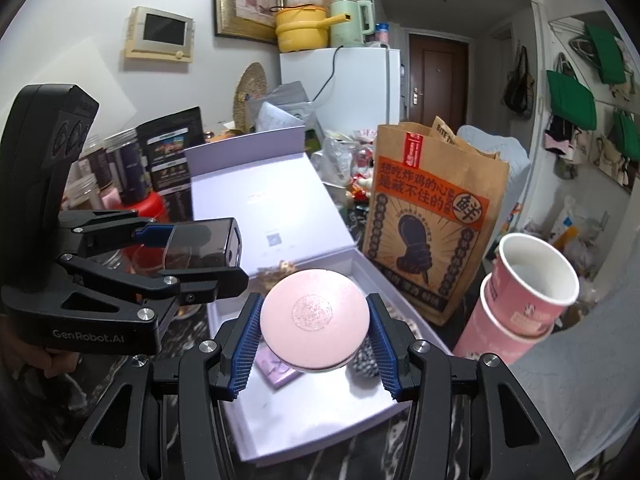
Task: Organize rigid objects
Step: 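Lift and carry the pink compact and dark case into the lavender box with both tools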
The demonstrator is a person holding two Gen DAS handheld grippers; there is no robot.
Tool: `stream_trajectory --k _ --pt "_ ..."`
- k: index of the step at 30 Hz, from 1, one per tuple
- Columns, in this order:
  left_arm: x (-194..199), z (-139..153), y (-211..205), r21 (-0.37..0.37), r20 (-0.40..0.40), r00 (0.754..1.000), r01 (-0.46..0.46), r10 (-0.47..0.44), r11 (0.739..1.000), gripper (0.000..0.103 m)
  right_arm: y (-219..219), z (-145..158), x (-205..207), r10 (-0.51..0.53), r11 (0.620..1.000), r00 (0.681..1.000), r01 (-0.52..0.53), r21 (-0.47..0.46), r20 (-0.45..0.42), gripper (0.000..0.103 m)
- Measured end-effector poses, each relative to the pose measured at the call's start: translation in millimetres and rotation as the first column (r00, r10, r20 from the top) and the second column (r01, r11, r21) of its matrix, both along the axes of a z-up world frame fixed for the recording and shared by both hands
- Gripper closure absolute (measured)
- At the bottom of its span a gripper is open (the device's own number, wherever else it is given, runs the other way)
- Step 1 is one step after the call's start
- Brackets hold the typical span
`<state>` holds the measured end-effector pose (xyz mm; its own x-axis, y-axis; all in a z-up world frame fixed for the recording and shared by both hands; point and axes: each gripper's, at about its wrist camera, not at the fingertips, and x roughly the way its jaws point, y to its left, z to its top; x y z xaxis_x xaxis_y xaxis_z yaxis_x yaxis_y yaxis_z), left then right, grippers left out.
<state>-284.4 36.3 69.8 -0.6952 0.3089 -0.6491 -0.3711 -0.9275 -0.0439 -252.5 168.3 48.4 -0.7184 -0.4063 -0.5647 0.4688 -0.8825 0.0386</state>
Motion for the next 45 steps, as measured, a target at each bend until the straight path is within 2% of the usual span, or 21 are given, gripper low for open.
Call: stream_trajectory --k 13,24,31,38,45 --pt "-52 -13 7 -0.016 0.021 1.000 0.020 -0.020 1.000 0.042 3 -15 -55 -0.025 0.999 0.999 0.024 0.022 0.029 0.053" --pt "-96 -42 15 -0.042 0.075 0.997 0.026 -0.023 0.999 0.042 4 -39 -96 -0.051 0.998 0.996 0.048 0.043 0.071 0.053" --pt "-109 -60 18 -0.096 0.104 0.994 0.030 -0.020 0.995 0.042 2 -58 -109 -0.071 0.996 0.993 0.065 0.065 0.090 0.053" --pt "-119 -74 12 -0.066 0.154 0.988 0.040 -0.029 0.997 0.042 0 -71 -117 -0.066 0.996 0.991 0.057 0.071 0.120 0.053" --pt "-121 -86 17 -0.105 0.182 0.983 0.061 -0.041 0.993 0.042 1 -82 -120 -0.059 0.995 0.987 0.047 0.086 0.148 0.053"
